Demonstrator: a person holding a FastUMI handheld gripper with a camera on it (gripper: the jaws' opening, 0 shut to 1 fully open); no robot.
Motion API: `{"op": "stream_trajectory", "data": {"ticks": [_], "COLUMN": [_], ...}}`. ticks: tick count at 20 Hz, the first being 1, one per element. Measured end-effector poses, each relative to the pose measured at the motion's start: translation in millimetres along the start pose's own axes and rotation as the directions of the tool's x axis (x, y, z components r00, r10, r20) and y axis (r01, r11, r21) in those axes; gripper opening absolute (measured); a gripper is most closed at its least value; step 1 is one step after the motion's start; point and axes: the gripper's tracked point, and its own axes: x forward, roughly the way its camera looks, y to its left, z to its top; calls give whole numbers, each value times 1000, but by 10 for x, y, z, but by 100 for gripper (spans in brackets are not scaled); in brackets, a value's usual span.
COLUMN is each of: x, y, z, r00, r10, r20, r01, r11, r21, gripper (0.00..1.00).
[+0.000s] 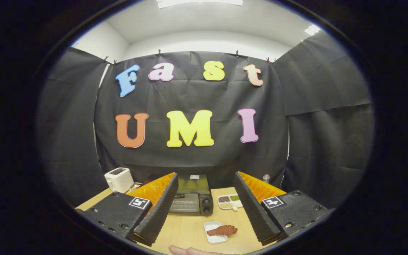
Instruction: Open the toaster oven, put the food inside, and close the toaster oven door.
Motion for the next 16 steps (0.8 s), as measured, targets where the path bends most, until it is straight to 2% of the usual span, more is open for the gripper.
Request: {"op": "stream_trajectory", "data": {"ticks": [3, 10, 16], "x": [358, 1331, 2021], "y": [150, 511, 598], "z": [-228, -768, -1262], "r00": [998, 987, 973], "r10": [10, 16, 4], "r20": [-65, -160, -232], "r01": [-9, -28, -16], "r11": [1000, 997, 999], "r21": [15, -75, -52], "gripper": [100, 100, 100]}}
